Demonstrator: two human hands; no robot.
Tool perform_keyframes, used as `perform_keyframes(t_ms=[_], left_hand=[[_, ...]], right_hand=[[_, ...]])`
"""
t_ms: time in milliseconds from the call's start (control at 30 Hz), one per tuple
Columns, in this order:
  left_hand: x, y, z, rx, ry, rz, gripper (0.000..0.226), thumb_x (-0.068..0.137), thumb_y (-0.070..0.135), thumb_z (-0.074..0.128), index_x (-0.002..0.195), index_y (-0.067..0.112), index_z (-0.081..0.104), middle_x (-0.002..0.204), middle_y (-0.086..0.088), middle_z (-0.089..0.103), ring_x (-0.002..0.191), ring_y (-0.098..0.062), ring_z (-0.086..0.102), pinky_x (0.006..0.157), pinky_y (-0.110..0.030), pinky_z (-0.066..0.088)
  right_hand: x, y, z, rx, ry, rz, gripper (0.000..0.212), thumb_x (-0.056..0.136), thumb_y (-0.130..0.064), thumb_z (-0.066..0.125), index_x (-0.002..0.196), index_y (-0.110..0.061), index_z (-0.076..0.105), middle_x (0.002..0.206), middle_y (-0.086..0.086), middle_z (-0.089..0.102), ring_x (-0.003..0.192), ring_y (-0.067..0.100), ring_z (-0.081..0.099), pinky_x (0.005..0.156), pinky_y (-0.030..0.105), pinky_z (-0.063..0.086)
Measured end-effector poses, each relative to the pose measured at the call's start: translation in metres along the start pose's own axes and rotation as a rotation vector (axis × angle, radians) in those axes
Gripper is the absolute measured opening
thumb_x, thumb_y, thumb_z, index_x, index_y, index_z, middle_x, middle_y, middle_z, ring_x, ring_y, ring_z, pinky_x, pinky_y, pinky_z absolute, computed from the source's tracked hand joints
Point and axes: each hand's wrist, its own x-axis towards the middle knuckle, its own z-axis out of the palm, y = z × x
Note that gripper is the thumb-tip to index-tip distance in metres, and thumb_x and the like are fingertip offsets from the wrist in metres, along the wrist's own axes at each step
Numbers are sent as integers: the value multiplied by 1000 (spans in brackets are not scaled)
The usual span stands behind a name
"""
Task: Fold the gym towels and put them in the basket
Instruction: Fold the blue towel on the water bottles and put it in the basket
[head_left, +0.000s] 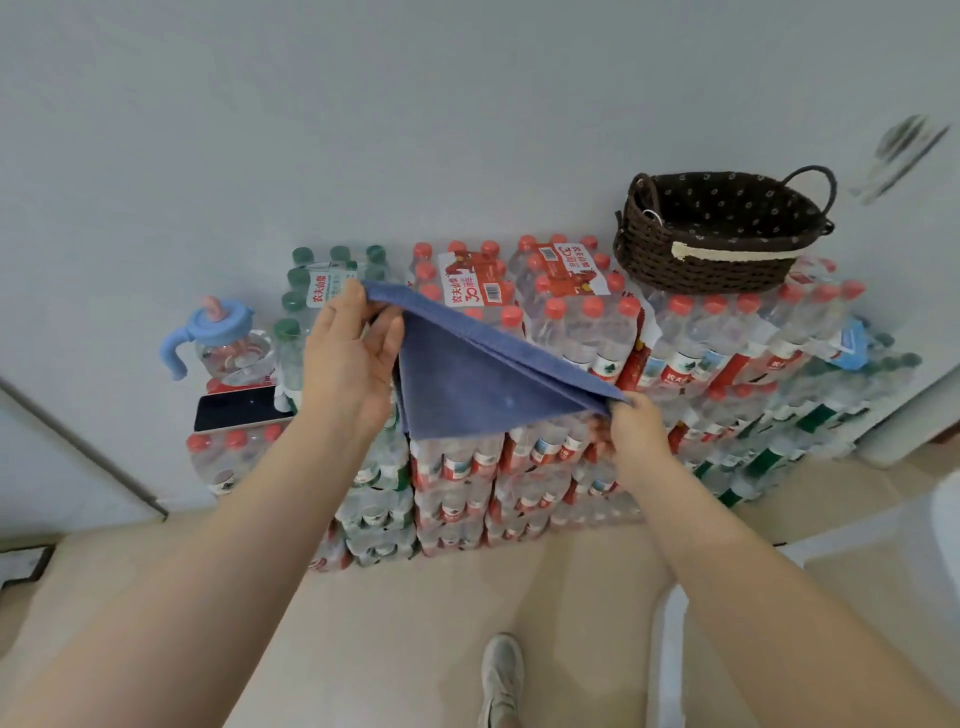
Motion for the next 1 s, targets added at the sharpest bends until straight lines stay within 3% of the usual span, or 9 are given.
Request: perform_keyframes(t_ms=[100,233,333,467,567,667,767,900,1000], left_hand=[[-13,-4,-31,168,122,-8,17,97,24,45,81,21,53,71,11,63,64,2,63,59,-13,46],[-25,-3,-53,259,168,-18,19,96,23,45,79,22,52,63,12,61,55,1,62,55,-15,41],[-24,0,-53,506,128,49,22,96,17,41,75,18,47,63,2,58,41,-3,55,47,-17,39],[4,-14,-56,599,203,-114,21,95,13,41,76,14,49,63,-2,60,40,-3,55,49,-20,37],[31,-25,-59,503,266,-211,20,93,8,43,76,9,53,46,4,63,39,0,58,40,-13,35],[65,-34,-47,485,236,-203,21,93,3,39,76,7,51,39,5,61,36,0,56,37,-11,36],[106,-39,-28,475,210,-181,18,93,6,39,81,12,50,42,5,62,37,0,57,43,-14,38],[164,-44,-2,436,223,-247,18,90,11,44,79,15,56,46,7,65,38,2,56,37,-10,37],[201,-52,18,383,234,-257,20,92,11,41,78,16,55,47,8,66,41,3,59,44,-10,39]], right_hand=[[-18,-4,-6,570,-42,171,26,97,-10,35,76,-11,50,38,0,53,29,7,45,33,13,35],[-32,-22,-10,749,-36,-8,23,96,-7,38,79,-16,51,41,-3,48,31,6,41,35,14,34],[-30,-34,-17,523,84,-143,18,94,-6,42,84,-17,51,48,-3,48,39,7,38,34,15,30],[-2,-30,-22,19,103,-85,19,93,-1,41,102,-12,54,57,4,48,42,10,38,33,15,29],[20,-34,-13,17,-20,44,23,93,0,38,89,-8,59,40,2,50,29,5,40,31,12,31],[51,-51,-1,60,-26,139,26,93,-5,40,71,-9,53,34,-3,51,37,7,45,34,14,36],[91,-81,14,56,-10,161,24,91,-6,42,69,-8,52,37,-1,51,32,6,43,32,12,33],[144,-126,30,35,-1,113,23,87,-1,42,67,-13,46,35,-3,39,20,3,23,28,8,16],[178,-152,47,53,-77,120,23,90,-2,41,70,-10,48,31,-2,49,21,3,38,26,9,26]])
